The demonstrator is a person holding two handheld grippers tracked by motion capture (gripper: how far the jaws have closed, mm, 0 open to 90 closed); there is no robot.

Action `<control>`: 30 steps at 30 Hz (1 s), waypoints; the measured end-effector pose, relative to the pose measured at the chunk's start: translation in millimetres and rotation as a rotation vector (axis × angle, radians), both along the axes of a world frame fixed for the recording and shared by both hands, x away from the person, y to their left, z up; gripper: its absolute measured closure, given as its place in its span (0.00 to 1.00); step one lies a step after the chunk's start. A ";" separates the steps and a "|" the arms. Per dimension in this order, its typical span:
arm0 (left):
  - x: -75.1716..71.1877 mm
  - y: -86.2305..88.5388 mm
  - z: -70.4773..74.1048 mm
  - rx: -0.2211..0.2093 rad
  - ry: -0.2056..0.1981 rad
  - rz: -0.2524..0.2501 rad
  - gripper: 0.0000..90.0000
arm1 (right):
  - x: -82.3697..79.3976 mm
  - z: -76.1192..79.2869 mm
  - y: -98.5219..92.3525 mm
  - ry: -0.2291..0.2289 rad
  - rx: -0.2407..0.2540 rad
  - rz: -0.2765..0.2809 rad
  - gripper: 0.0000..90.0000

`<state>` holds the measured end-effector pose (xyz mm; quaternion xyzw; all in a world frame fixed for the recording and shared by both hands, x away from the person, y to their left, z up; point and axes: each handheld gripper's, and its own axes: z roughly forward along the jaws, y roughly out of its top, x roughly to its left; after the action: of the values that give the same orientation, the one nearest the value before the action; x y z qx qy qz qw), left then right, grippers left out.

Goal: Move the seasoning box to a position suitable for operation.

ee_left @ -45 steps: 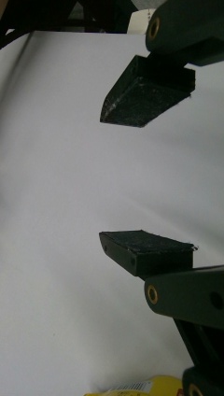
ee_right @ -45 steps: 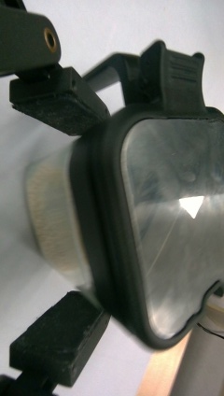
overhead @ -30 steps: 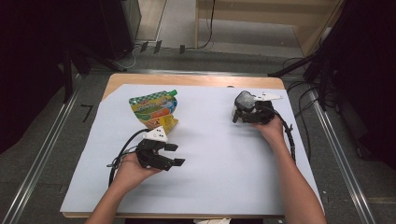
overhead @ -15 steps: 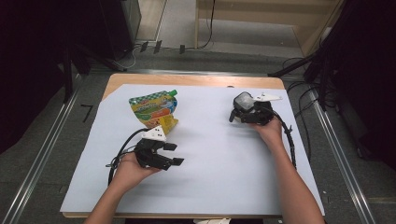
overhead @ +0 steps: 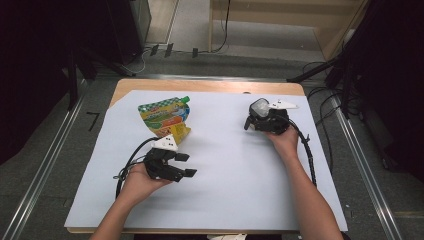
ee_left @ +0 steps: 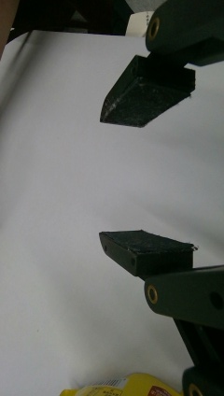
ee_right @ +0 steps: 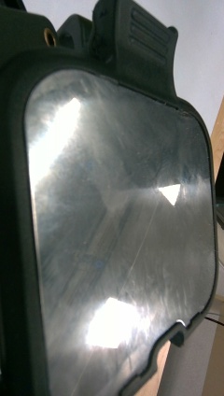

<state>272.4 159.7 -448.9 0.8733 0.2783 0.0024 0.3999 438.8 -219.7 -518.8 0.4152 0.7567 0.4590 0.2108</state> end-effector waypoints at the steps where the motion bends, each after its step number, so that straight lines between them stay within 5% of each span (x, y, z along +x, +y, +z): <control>1: 0.2 0.3 -0.1 -0.002 0.001 0.000 0.41 | -0.3 0.0 -0.1 -0.001 0.001 0.000 0.17; 16: 4.2 0.1 0.5 -0.020 0.006 0.003 0.42 | -13.8 15.5 -3.3 -0.017 0.029 0.016 0.17; 30: 13.0 -1.4 3.2 -0.042 0.018 -0.012 0.41 | -64.0 37.1 6.5 -0.006 0.031 0.103 0.17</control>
<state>285.3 158.3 -445.7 0.8664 0.2765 -0.0136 0.4156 374.8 -213.1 -481.7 0.3773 0.7691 0.4824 0.1826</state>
